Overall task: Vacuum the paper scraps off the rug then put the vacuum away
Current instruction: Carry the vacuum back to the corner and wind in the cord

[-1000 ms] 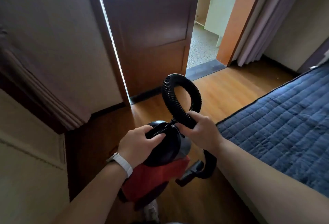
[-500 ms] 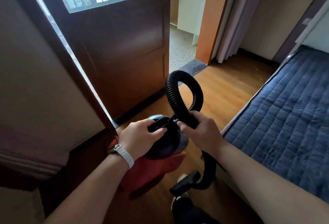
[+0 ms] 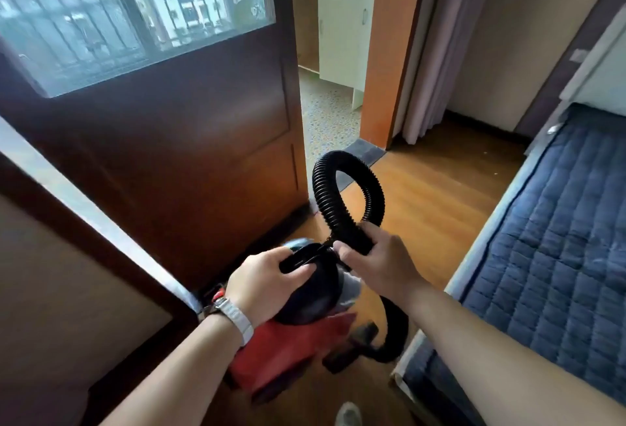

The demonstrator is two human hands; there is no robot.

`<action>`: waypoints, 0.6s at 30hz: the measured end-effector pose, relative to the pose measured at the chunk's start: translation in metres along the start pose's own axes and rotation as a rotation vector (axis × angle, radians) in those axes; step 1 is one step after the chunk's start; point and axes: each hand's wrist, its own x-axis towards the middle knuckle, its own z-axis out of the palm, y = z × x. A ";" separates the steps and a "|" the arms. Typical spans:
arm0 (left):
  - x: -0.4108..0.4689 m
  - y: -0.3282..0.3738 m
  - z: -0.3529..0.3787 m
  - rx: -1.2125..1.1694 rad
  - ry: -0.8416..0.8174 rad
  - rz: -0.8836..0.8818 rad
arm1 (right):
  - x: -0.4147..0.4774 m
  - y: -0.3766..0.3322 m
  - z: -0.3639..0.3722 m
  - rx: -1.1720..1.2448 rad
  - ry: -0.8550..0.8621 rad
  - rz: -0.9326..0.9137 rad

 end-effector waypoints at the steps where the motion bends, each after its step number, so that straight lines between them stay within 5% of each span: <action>1: 0.016 0.007 -0.001 0.007 0.000 0.011 | 0.015 0.001 -0.005 0.000 0.004 -0.002; 10: 0.181 0.039 -0.006 -0.029 -0.015 0.127 | 0.158 0.022 -0.018 -0.105 0.095 0.014; 18: 0.351 0.057 0.001 -0.086 -0.186 0.287 | 0.296 0.045 -0.017 -0.260 0.264 0.162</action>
